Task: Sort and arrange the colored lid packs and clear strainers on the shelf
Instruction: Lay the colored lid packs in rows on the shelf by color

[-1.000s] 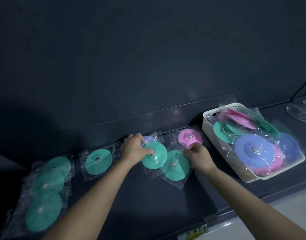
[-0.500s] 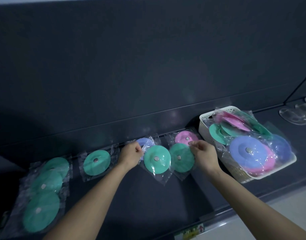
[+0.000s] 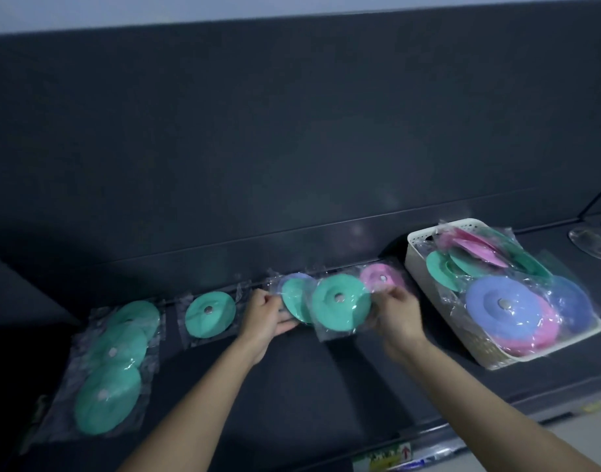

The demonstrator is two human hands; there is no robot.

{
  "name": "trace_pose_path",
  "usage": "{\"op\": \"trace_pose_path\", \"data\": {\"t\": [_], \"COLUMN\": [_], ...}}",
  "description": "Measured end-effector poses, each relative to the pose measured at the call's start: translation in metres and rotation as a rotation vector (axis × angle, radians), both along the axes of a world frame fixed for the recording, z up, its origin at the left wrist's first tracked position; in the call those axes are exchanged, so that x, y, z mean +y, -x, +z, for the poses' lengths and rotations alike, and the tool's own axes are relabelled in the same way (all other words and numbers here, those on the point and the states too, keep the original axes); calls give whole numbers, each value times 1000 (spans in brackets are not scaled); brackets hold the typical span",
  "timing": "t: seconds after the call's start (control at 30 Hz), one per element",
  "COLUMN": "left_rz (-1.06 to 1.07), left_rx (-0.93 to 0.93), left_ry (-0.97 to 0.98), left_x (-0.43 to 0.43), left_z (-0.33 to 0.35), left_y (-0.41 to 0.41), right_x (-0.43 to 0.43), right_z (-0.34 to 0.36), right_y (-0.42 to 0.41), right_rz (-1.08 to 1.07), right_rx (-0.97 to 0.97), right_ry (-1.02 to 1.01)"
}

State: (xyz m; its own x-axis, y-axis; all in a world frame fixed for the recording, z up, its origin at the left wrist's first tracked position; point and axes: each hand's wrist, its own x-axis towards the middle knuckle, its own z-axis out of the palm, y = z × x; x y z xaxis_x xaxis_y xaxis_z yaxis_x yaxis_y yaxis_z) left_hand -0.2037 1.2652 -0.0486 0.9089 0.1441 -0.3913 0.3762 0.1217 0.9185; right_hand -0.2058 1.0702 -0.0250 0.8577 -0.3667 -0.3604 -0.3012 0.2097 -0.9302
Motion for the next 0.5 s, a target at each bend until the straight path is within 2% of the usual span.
{"op": "trace_pose_path", "data": {"t": [0.07, 0.17, 0.33, 0.43, 0.5], "left_rz": [34, 83, 77, 59, 22], "left_rx": [7, 40, 25, -27, -48], "left_ry": [12, -6, -185, -145, -114], "left_x": [-2, -1, 1, 9, 16], "left_z": [1, -1, -7, -4, 2], "left_y": [6, 13, 23, 27, 29], "right_x": [15, 30, 34, 31, 29], "right_z": [-15, -30, -35, -29, -24], "right_y": [8, 14, 17, 18, 18], "right_rz": [88, 141, 258, 313, 346], "right_rx": [131, 226, 250, 192, 152], "right_ry": [-97, -104, 85, 136, 87]}}
